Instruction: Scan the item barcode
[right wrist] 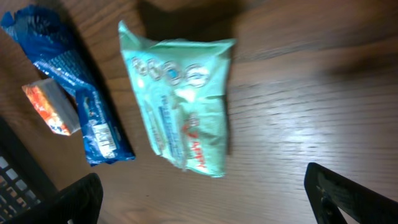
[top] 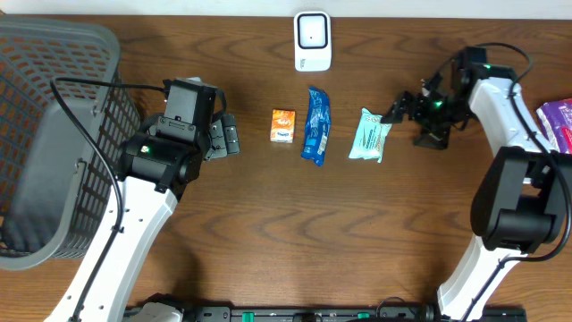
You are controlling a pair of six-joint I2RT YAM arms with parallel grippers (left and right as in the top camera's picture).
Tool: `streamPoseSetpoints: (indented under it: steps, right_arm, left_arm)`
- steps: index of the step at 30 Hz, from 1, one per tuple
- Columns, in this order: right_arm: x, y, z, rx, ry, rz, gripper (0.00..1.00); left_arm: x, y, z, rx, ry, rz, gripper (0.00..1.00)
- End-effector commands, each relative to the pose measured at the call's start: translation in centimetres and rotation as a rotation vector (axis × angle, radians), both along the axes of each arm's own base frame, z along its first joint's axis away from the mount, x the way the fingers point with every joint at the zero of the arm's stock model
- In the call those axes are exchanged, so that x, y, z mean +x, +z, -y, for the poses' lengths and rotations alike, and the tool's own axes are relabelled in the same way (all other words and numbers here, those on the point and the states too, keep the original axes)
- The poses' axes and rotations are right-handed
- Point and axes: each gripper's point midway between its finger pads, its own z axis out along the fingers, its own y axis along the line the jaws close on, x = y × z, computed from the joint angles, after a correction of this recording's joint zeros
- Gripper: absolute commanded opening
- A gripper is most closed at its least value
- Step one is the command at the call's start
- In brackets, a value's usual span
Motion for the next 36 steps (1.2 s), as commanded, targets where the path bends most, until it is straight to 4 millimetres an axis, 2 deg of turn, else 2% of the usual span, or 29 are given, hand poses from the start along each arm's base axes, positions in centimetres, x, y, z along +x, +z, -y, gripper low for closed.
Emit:
streamPoseSetpoints:
  steps: [1, 5, 11, 15, 19, 26, 36]
  right_arm:
    - [0.1, 0.7, -1.7, 0.004, -0.036, -0.019, 0.99]
    - [0.2, 0.7, -4.1, 0.004, 0.010, -0.005, 0.99]
    - [0.2, 0.7, -6.0, -0.009, 0.060, 0.017, 0.99]
    - [0.3, 0.5, -5.7, -0.037, 0.061, 0.026, 0.99]
    - [0.4, -0.2, -4.3, -0.126, 0.052, 0.025, 0.99]
    - [1.2, -0.5, -3.3, -0.189, 0.042, 0.054, 0.99]
    - [1.8, -0.8, -3.2, -0.200, 0.037, 0.082, 0.99]
  left_arm:
    - [0.1, 0.1, -0.2, 0.016, -0.011, 0.000, 0.98]
    - [0.1, 0.1, -0.2, 0.016, -0.011, 0.000, 0.98]
    - [0.1, 0.1, -0.2, 0.016, -0.011, 0.000, 0.98]
    - [0.1, 0.1, -0.2, 0.016, -0.011, 0.000, 0.98]
    - [0.1, 0.1, -0.2, 0.016, -0.011, 0.000, 0.97]
    - [0.1, 0.1, -0.2, 0.016, -0.011, 0.000, 0.98]
    - [0.1, 0.1, -0.2, 0.016, -0.011, 0.000, 0.98]
